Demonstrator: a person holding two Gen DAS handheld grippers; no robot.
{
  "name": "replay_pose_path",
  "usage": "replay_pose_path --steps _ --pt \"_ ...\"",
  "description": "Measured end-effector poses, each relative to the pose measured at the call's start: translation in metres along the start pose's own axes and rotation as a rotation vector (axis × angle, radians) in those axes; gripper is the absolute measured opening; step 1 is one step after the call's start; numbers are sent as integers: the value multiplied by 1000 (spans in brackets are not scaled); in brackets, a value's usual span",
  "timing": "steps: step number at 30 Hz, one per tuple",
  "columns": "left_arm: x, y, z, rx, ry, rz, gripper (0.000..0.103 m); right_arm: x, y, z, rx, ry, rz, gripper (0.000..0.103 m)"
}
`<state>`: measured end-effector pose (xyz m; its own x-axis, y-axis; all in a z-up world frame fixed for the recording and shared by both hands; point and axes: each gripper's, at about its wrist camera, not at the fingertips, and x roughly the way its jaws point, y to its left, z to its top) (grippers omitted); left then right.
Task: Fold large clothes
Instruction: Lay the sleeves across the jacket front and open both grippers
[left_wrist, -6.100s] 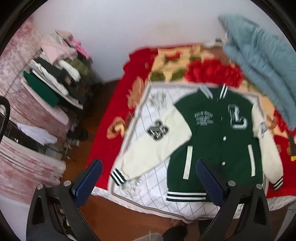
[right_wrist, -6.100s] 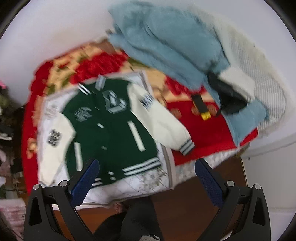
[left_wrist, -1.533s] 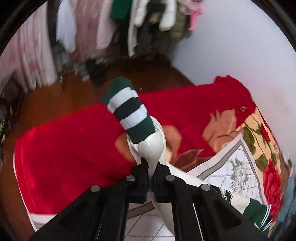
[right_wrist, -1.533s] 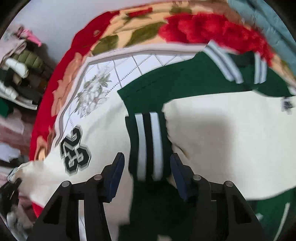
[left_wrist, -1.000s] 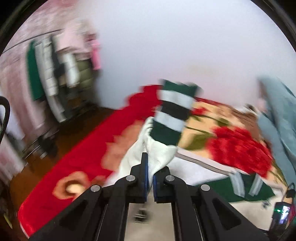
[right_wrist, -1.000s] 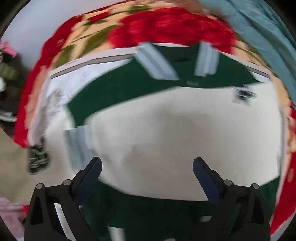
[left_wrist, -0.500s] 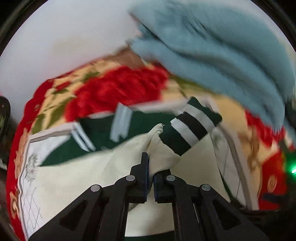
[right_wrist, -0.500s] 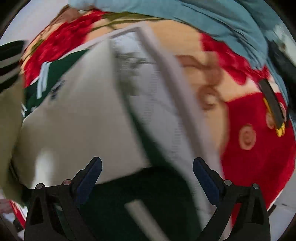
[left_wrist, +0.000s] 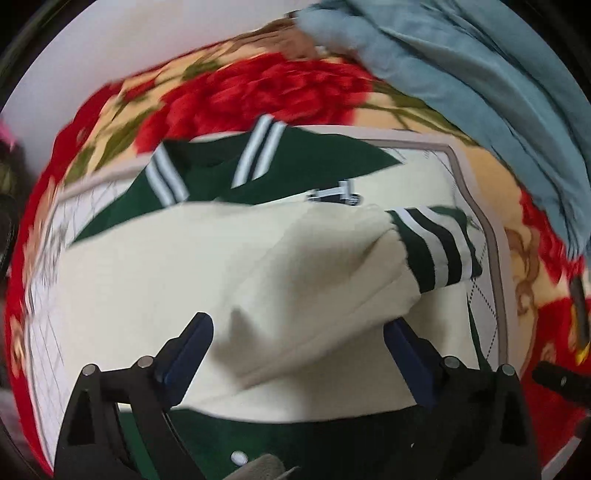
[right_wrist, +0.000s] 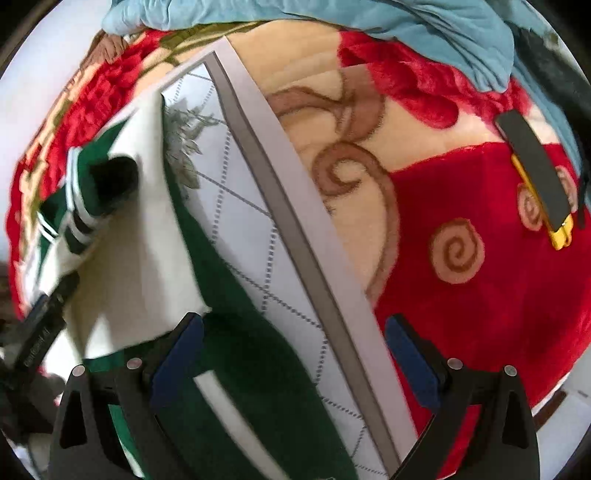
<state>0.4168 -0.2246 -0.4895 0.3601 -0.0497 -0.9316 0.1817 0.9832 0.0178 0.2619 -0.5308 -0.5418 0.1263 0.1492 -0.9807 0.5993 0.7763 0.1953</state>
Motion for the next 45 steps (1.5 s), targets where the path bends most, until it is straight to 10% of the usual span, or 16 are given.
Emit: replay_pose_path --steps 6,11,14,17,22,26,29,32,39,45 --pt "-30 56 -6 -145 -45 44 100 -6 42 34 -46 -28 201 100" --pt "-36 110 -15 -236 -48 225 100 24 106 69 -159 4 304 99" --pt "-19 144 -23 -277 2 358 100 49 142 81 -267 40 272 76" --pt "-1 172 -37 -333 59 450 100 95 158 89 -352 75 108 16" --pt "-4 173 -58 -345 91 455 100 74 121 99 -201 156 256 24" --pt "1 138 -84 -284 137 430 100 34 91 64 -317 123 131 51" --pt "15 106 -94 -228 175 392 100 57 72 31 -375 248 89 50" --pt "34 71 -102 -135 185 396 100 80 62 11 -387 296 98 5" --pt "62 56 -109 -64 207 421 103 76 -1 24 33 178 104 4" --pt "58 61 -108 -81 218 397 103 58 17 26 -65 204 106 17"
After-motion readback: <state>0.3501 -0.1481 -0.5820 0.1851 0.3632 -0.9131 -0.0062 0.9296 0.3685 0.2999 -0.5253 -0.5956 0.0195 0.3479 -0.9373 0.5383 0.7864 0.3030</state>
